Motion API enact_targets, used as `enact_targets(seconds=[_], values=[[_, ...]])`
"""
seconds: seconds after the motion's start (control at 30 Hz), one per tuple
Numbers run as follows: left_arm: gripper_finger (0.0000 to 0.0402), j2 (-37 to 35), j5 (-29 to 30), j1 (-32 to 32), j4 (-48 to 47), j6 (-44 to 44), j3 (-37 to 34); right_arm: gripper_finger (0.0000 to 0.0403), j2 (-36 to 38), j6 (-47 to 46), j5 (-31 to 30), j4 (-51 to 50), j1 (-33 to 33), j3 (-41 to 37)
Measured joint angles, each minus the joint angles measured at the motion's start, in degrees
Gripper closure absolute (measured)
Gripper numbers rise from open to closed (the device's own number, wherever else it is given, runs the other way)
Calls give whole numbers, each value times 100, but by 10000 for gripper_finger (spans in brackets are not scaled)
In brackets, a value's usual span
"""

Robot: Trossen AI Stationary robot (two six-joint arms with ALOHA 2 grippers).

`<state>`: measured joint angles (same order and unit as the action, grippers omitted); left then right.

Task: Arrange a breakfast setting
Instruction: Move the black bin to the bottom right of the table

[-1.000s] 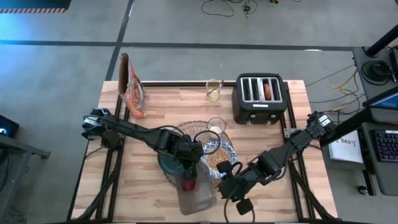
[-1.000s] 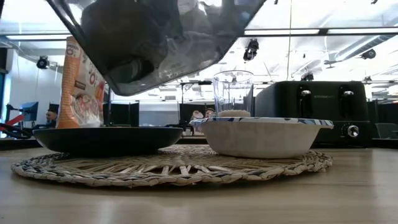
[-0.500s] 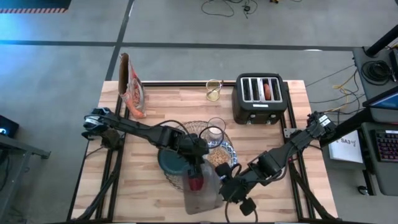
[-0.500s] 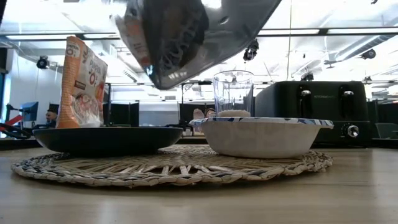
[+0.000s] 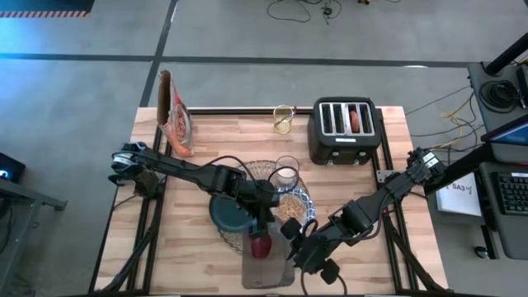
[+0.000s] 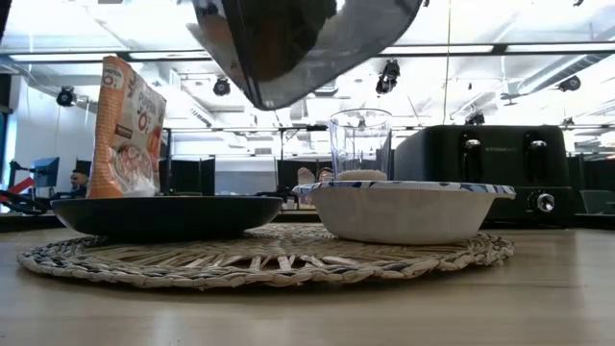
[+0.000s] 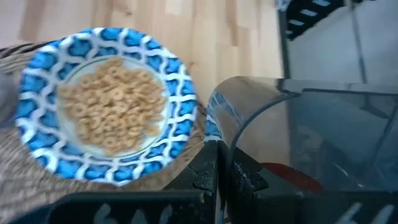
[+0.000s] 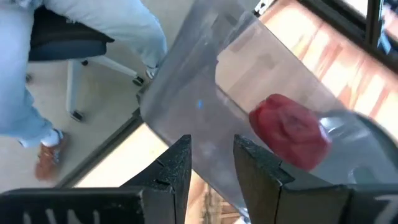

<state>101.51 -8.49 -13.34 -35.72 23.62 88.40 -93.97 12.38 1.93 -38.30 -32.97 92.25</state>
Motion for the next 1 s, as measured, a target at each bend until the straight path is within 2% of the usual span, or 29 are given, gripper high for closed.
enact_targets(seconds=[0.17, 0.37, 0.77, 1.0], values=[[401, 0, -161, 0, 78, -22, 0, 294, 0, 691, -54, 23, 0, 0], [401, 0, -308, 2, 78, -22, 0, 294, 0, 1058, -70, 220, 0, 0], [402, 57, -320, 0, 377, -62, -2, 294, 0, 1077, -42, 707, 0, 0], [401, 86, -579, 2, 500, -98, -2, 294, 0, 1031, 50, 710, 0, 0]])
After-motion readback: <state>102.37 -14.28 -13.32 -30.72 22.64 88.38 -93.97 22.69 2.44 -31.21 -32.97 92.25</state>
